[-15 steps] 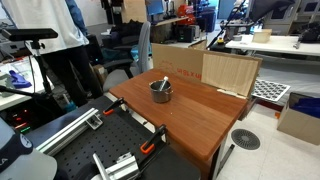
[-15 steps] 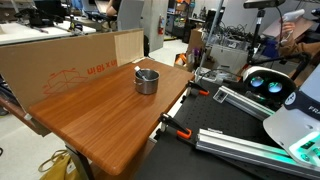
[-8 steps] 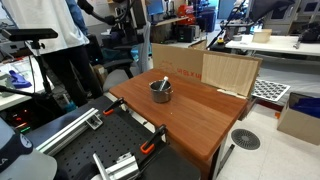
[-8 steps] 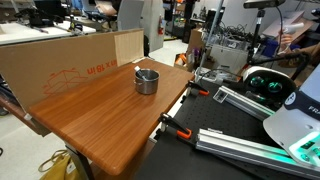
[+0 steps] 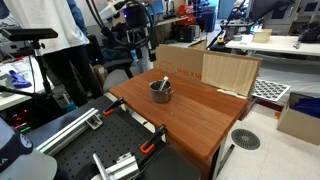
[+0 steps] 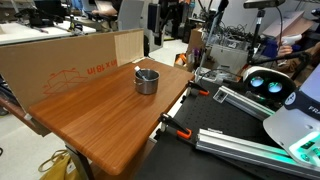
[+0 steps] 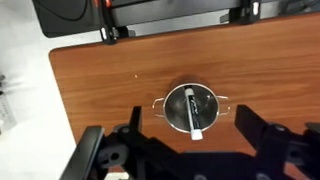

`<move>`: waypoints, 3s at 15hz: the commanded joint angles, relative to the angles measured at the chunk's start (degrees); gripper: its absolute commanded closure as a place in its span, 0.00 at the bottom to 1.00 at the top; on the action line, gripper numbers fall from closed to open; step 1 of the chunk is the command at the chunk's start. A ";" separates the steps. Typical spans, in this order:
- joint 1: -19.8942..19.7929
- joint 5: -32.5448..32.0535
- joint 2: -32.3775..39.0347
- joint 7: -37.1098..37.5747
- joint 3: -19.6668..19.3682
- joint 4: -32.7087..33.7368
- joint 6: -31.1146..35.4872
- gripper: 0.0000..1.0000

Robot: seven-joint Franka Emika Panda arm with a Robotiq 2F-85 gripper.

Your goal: Take the marker out of the mug and put it on the table

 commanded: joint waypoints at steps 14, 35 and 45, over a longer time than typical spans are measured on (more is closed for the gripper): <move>3.63 -4.37 21.63 4.47 -2.62 12.49 5.31 0.00; 8.24 -4.01 33.68 7.49 -8.95 22.85 2.71 0.80; 7.60 -2.09 32.39 5.60 -8.18 22.83 -0.21 0.95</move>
